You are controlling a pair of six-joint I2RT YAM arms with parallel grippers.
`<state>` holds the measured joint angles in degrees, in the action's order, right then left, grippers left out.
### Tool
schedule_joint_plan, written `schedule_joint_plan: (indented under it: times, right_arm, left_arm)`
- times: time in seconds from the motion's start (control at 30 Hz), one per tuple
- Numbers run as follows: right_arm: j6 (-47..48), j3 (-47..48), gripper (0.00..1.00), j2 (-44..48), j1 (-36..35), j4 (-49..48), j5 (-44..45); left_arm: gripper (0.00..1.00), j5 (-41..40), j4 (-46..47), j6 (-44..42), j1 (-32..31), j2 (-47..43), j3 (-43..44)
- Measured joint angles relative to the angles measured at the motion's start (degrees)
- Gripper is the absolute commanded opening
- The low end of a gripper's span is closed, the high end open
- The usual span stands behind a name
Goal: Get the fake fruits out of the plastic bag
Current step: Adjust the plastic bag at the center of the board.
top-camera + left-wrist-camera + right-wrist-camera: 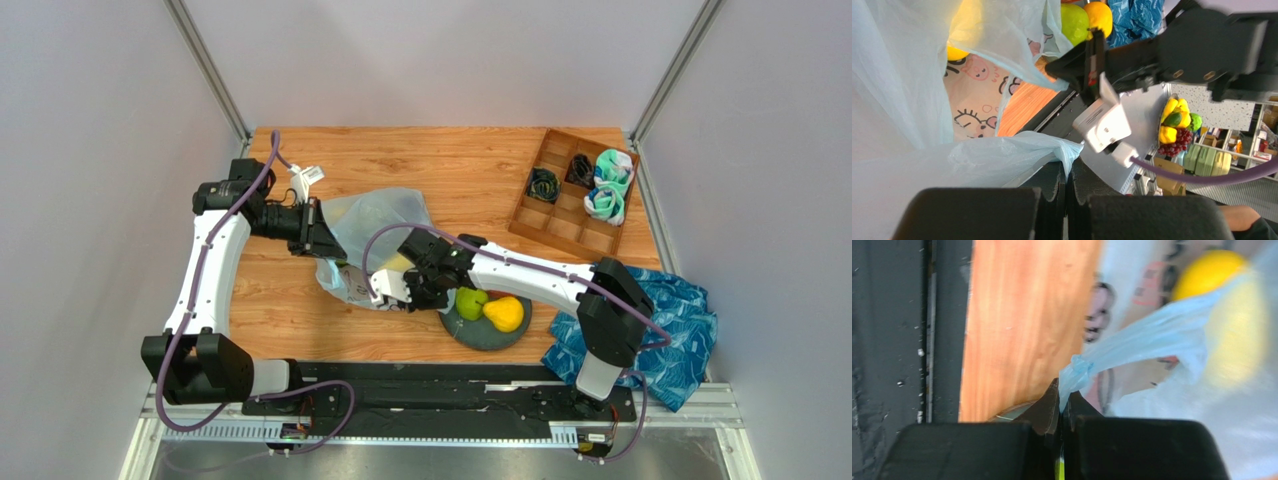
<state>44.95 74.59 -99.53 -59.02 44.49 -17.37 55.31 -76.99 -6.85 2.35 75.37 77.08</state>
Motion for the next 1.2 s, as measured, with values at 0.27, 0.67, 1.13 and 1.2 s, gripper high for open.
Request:
schedule_joint_plan:
  times: [0.27, 0.67, 1.13, 1.2]
  right_arm:
    - [-10.88, 9.79, 0.00, 4.55, 13.53, -1.11, -1.64]
    - [-34.53, 13.84, 1.00, 1.29, 32.94, -1.97, 0.94]
    - [-31.34, 7.69, 0.37, 15.41, 14.58, -8.79, -12.44]
    - [-33.90, 9.27, 0.35, 9.44, 14.29, -11.43, -12.96]
  left_arm:
    - [0.00, -0.42, -0.02, -0.13, 0.00, -0.31, -0.28]
    - [0.00, 3.02, -0.37, -0.90, 0.00, -3.74, -1.84]
    - [0.00, 6.23, 0.63, 0.90, 0.00, -1.42, -2.01]
    - [0.00, 6.60, 0.92, 1.25, 0.00, -1.57, -2.71]
